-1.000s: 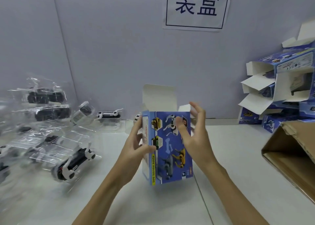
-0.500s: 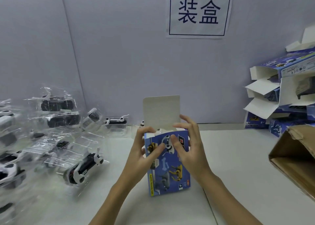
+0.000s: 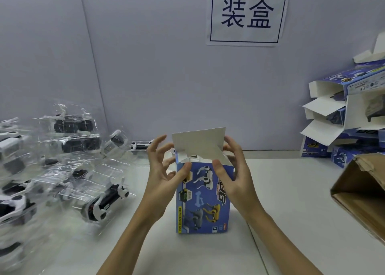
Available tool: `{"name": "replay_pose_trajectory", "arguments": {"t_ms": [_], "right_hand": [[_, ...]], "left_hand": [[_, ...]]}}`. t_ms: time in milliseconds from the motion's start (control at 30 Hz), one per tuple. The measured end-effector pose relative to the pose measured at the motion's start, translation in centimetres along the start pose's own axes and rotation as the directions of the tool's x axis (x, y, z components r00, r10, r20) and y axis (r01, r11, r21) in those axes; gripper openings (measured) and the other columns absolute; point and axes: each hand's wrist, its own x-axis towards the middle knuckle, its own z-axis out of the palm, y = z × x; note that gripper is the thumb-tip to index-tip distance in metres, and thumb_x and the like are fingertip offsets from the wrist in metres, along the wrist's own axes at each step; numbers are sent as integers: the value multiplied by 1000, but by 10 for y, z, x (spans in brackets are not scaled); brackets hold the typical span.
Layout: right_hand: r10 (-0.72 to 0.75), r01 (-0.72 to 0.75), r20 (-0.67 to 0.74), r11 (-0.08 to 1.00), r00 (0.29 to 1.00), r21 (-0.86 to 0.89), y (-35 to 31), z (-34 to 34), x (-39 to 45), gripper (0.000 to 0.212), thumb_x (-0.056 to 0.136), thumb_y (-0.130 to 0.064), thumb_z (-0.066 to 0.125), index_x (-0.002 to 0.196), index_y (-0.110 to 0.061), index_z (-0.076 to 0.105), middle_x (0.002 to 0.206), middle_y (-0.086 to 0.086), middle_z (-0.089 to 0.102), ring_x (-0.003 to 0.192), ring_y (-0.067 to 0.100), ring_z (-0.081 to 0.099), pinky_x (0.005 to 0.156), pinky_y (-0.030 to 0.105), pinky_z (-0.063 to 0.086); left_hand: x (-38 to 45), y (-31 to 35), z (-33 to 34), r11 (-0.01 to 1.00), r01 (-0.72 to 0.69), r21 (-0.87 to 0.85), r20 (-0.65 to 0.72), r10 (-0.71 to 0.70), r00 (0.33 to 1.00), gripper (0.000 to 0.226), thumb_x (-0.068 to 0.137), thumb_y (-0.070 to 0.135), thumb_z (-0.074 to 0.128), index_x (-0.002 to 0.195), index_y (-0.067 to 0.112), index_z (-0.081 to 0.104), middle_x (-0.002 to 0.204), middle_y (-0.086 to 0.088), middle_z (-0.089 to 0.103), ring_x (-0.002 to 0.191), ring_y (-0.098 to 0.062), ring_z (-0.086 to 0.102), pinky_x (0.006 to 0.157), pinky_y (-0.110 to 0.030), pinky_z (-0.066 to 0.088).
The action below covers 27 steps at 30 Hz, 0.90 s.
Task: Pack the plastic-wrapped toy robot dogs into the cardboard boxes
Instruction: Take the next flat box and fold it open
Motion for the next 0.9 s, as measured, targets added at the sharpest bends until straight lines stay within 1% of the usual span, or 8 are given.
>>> {"name": "replay_pose_trajectory", "arguments": {"t_ms": [133, 267, 333, 400, 500, 633, 800, 900], "right_hand": [[-20, 15, 93, 999, 996, 46, 1, 0, -8, 57, 85, -69, 70, 124, -35, 46, 132, -14, 57, 127, 23, 62, 78, 41, 65], [22, -37, 121, 992, 992, 119, 2, 1, -12, 69, 79, -77, 68, 120, -27, 44, 138, -13, 55, 131, 21, 61, 75, 32, 64], [69, -82, 102, 988, 992, 134, 0, 2, -12, 64, 75, -84, 65, 117, -39, 49, 132, -13, 60, 127, 23, 64, 71, 33, 64], [80, -90, 81, 987, 993, 130, -2, 5, -13, 51, 76, -84, 65, 111, -49, 53, 125, -15, 63, 123, 23, 67, 67, 32, 64], [19, -25, 72, 995, 997, 96, -3, 8, -11, 36, 95, -61, 56, 122, -38, 54, 124, -7, 66, 118, 29, 69, 69, 34, 65], [11, -14, 49, 998, 999, 65, 1, 6, -9, 33, 103, -40, 51, 134, -30, 52, 122, -6, 68, 110, 26, 73, 70, 35, 65], [19, 3, -124, 985, 992, 172, -4, 8, -6, 33, 91, -36, 62, 115, -30, 39, 126, -5, 60, 100, 21, 76, 64, 27, 62], [-25, 27, -16, 996, 1000, 82, -4, -1, -2, 17, 100, -35, 60, 113, -38, 50, 131, -1, 58, 99, 23, 76, 61, 28, 62]], "left_hand": [[-2, 1, -6, 991, 19, 132, 95, -32, 995, 53, 88, 41, 73, 130, 19, 50, 130, 5, 58, 104, -18, 67, 82, -43, 58], [-4, 0, -11, 984, -23, 176, 140, -2, 990, 54, 83, 42, 76, 121, 14, 50, 134, 6, 51, 128, -28, 58, 91, -54, 57], [-5, 0, -9, 991, 4, 136, 137, -23, 990, 54, 83, 49, 74, 120, 18, 50, 134, 8, 50, 129, -25, 59, 90, -57, 58], [-5, 2, -3, 996, 25, 91, 97, -34, 995, 51, 87, 63, 70, 117, 26, 53, 132, 8, 52, 120, -20, 66, 80, -46, 62], [-4, 0, 6, 996, 2, 86, 44, -6, 999, 31, 97, 56, 61, 114, 31, 53, 131, 5, 55, 110, -24, 72, 67, -27, 58], [-5, -4, 10, 991, -36, 130, -6, 37, 999, 42, 94, 51, 65, 131, 43, 46, 137, 10, 57, 107, -22, 72, 74, -30, 60], [-7, -7, 14, 994, 29, 104, -80, -20, 997, 61, 83, 48, 81, 125, 47, 37, 137, 8, 54, 115, -18, 70, 78, -32, 63], [-8, -7, 8, 981, 3, 192, 3, -4, 1000, 53, 89, 43, 76, 131, 47, 44, 138, 8, 50, 119, -15, 65, 78, -31, 63]]}}
